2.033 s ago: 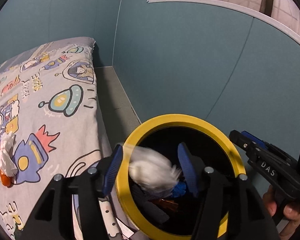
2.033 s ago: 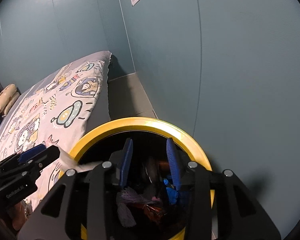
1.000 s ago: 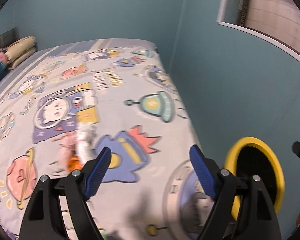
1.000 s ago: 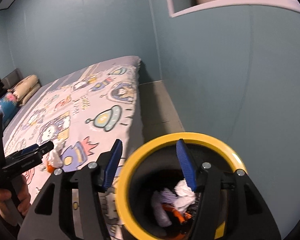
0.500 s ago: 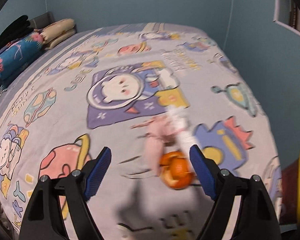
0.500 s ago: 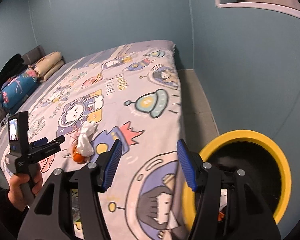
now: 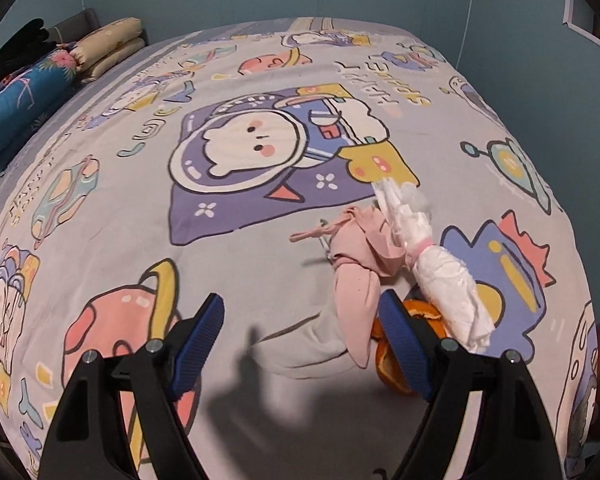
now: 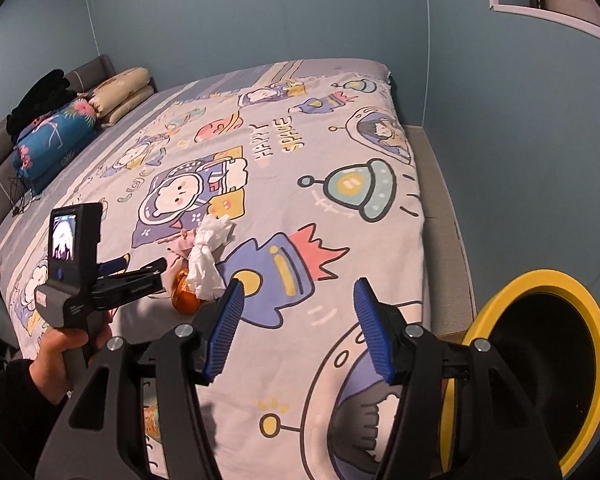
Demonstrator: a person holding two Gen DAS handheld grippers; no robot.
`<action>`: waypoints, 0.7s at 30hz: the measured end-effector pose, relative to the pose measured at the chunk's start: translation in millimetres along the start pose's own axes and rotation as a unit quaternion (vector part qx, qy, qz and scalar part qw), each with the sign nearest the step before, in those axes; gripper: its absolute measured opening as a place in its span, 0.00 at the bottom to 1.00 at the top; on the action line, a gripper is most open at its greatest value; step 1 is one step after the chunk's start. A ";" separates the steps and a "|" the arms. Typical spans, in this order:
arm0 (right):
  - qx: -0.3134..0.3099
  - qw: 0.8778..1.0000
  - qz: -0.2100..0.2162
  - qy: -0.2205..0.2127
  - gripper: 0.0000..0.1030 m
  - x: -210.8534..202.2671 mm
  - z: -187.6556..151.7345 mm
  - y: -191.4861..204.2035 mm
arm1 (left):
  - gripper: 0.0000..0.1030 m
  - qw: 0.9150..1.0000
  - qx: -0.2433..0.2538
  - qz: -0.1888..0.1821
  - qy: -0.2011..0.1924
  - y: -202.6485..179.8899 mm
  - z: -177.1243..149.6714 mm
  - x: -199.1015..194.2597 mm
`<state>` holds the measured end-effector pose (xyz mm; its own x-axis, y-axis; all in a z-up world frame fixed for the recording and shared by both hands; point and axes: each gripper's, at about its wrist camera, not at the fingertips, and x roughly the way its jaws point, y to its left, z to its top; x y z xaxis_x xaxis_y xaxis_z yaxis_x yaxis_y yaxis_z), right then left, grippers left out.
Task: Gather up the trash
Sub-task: 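Move both tools back over the tissues and pink cloth on the bed, then grasp the pink cloth with the left tool while the right tool grasps the white tissue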
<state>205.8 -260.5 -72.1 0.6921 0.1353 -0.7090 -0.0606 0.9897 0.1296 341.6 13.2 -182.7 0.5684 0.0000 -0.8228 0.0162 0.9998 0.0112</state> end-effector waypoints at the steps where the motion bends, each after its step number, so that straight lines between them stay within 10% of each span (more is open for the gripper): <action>1: -0.001 1.000 0.001 0.002 0.52 2.0 -0.1 1.2 | 0.74 1.000 0.002 0.000 0.003 -2.1 0.3 3.0; 8: -0.006 1.000 0.007 0.020 0.52 21.5 -2.7 6.4 | 0.61 1.000 0.015 0.001 0.017 -9.9 8.0 22.6; 14: -0.030 0.998 0.031 0.035 0.52 47.2 -1.8 24.6 | 0.17 0.999 0.021 -0.021 0.029 -13.6 13.2 34.5; 21: -0.059 0.994 0.061 0.072 0.52 106.4 7.0 60.1 | 0.12 0.999 0.009 -0.030 0.026 -3.7 12.8 39.6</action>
<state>280.9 -187.0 -134.8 0.5657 0.2509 -0.7855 -0.2274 0.9631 0.1439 374.7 9.2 -208.0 0.5233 -0.0578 -0.8502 0.0633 0.9976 -0.0289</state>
